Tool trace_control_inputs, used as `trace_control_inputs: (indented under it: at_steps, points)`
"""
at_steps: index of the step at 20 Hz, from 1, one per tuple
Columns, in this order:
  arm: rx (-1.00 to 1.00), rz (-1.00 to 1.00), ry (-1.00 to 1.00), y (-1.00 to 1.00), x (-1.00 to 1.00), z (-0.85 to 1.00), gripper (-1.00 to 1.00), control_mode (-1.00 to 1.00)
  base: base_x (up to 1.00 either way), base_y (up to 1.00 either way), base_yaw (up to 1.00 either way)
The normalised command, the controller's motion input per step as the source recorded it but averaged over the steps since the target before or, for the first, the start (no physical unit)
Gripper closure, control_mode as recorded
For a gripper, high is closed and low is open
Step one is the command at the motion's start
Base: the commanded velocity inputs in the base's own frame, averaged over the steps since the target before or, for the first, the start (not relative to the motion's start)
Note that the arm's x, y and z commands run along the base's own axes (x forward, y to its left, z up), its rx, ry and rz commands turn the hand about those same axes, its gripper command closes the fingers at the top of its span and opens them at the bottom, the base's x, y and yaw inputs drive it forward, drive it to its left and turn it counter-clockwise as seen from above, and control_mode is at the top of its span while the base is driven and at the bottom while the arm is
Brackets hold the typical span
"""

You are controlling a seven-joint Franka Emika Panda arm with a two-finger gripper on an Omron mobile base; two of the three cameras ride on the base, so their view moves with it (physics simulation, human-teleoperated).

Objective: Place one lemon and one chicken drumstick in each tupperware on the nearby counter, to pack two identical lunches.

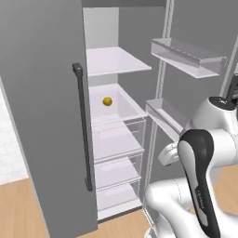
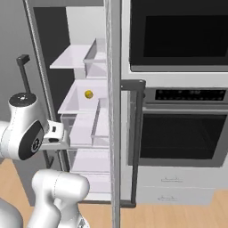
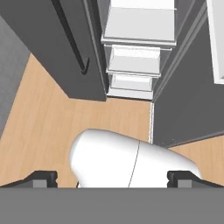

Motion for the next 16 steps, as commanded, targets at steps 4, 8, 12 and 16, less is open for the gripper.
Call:
trace_control_inputs:
  at_steps: [4, 8, 12, 16]
  points:
    - [0.0, 0.0, 0.0, 0.0, 0.0, 0.0, -1.0, 1.0, 0.4, 0.46, -0.13]
    - [0.0, 0.0, 0.0, 0.0, 0.0, 0.0, -1.0, 1.0, -0.11, 0.1, -0.2]
    - [0.0, 0.0, 0.0, 0.0, 0.0, 0.0, -1.0, 1.0, -0.67, -0.01, -0.14]
    - [0.0, 0.0, 0.0, 0.0, 0.0, 0.0, -1.0, 1.0, -1.0, 0.12, -0.03]
